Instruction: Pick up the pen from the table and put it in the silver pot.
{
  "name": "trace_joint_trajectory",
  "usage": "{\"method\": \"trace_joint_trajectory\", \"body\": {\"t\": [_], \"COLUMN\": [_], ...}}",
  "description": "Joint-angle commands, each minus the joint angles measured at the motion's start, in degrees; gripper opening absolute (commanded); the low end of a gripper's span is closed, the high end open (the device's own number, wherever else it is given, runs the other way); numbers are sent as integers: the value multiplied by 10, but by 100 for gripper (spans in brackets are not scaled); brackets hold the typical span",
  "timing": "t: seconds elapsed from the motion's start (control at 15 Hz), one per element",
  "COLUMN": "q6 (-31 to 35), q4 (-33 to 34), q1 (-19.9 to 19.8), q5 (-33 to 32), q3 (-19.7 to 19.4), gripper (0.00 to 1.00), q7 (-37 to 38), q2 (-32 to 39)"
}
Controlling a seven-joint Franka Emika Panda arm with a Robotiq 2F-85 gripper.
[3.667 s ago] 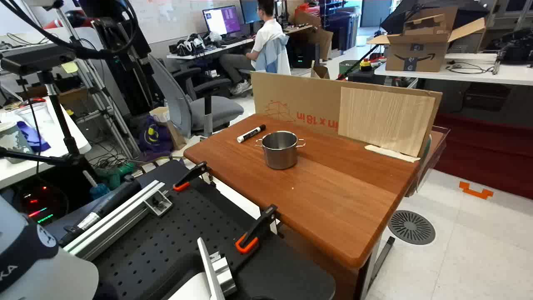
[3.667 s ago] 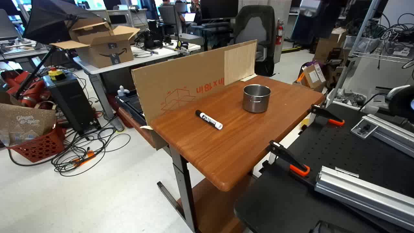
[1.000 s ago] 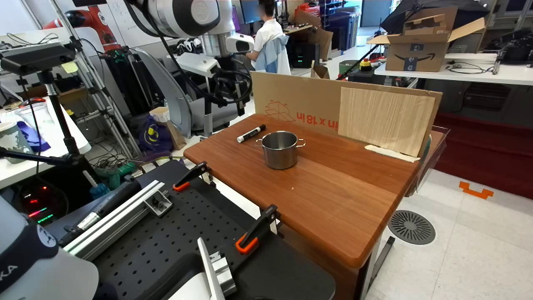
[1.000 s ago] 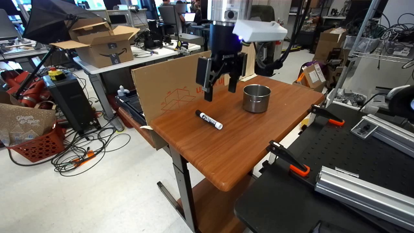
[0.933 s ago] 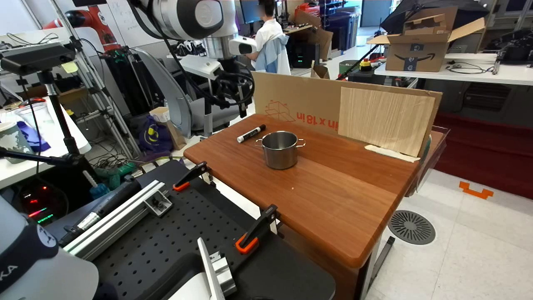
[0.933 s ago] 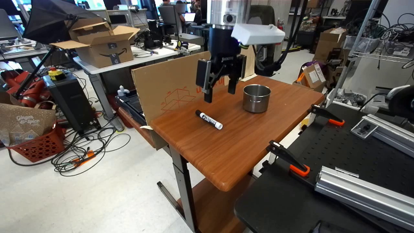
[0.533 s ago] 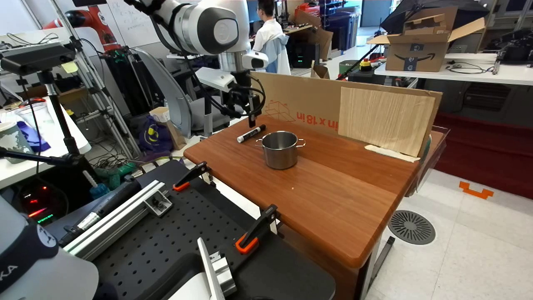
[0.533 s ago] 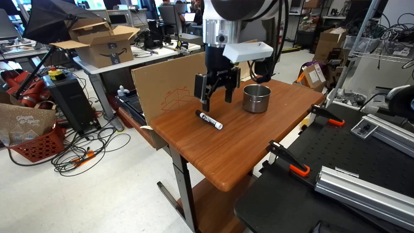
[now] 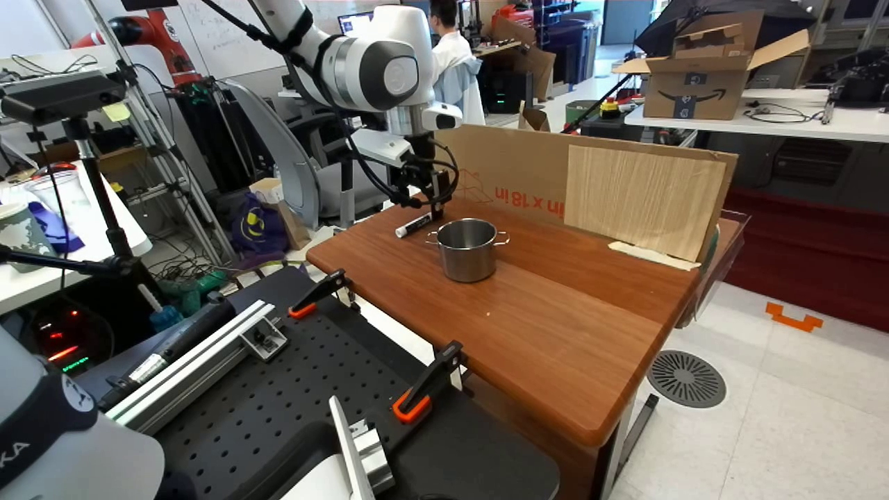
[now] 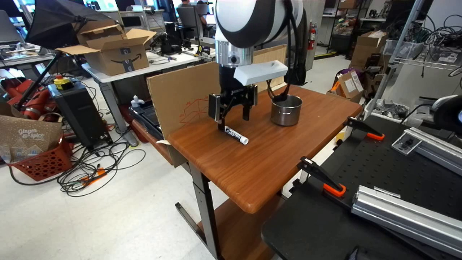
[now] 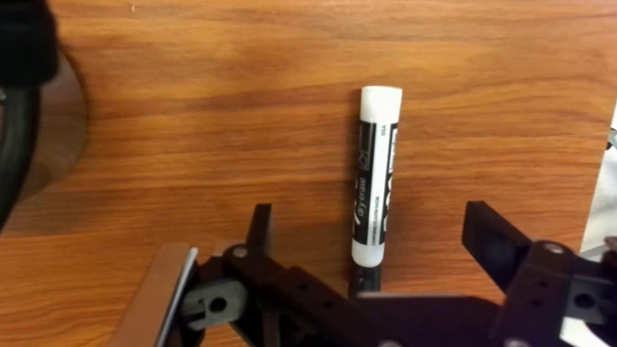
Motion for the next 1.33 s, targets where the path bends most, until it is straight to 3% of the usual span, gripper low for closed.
{"method": "trace_joint_trajectory", "body": {"t": [0.0,0.07,0.2,0.73,0.8,1.0,1.27], "q6": [-1,1,1,-2,-4,-7,-18], "q4": [43,52,67,89,90,93,83], "q1": [25,27,36,53,57,74,126], "q5": [-22,-22,-24,-24,-26,-38,-93], "q3": [-25,-27,-33,-47,-49,-53,-84], "gripper": [100,75,68,5,1,5,5], "q7": [33,34,42,64,68,82,134], "q2": [36,46,57,65,63,52,15]}}
